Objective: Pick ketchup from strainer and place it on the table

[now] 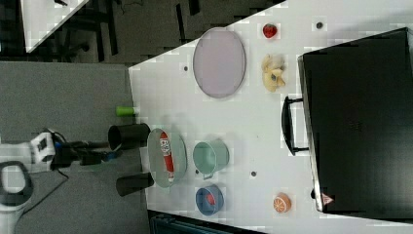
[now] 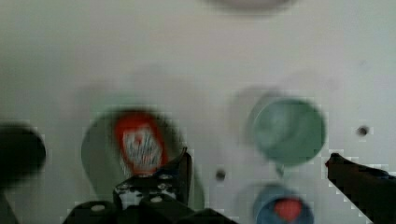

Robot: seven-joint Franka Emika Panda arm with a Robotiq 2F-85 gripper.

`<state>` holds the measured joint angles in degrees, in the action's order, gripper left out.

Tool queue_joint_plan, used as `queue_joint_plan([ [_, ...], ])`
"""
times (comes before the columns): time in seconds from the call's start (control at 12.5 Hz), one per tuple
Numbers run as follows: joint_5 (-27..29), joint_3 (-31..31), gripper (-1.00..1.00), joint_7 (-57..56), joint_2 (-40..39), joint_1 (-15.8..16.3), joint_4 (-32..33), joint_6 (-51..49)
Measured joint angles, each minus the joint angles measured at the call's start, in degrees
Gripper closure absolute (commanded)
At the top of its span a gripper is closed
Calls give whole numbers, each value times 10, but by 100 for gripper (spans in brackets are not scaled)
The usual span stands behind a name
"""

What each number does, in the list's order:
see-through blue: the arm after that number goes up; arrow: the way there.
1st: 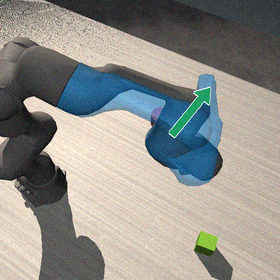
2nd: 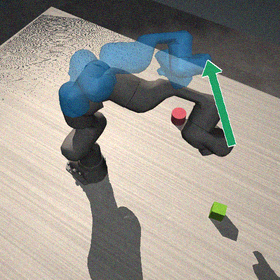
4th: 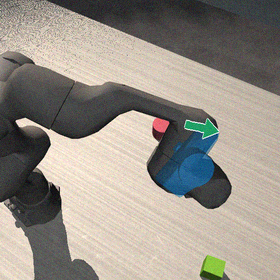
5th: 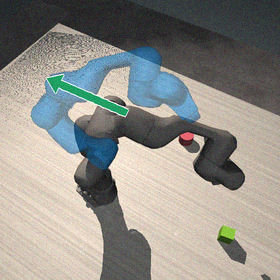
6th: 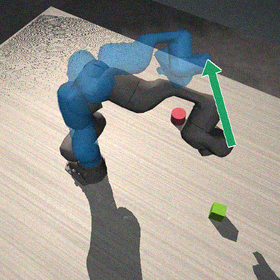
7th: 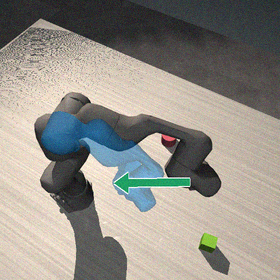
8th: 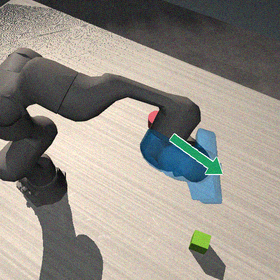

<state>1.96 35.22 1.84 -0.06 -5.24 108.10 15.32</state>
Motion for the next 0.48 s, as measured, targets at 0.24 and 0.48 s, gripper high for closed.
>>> queue_joint_plan([
  [0.24,-2,54,-100,0,-45,21,32,54],
  [0.48,-24,103,-100,0,-74,26,66,142],
])
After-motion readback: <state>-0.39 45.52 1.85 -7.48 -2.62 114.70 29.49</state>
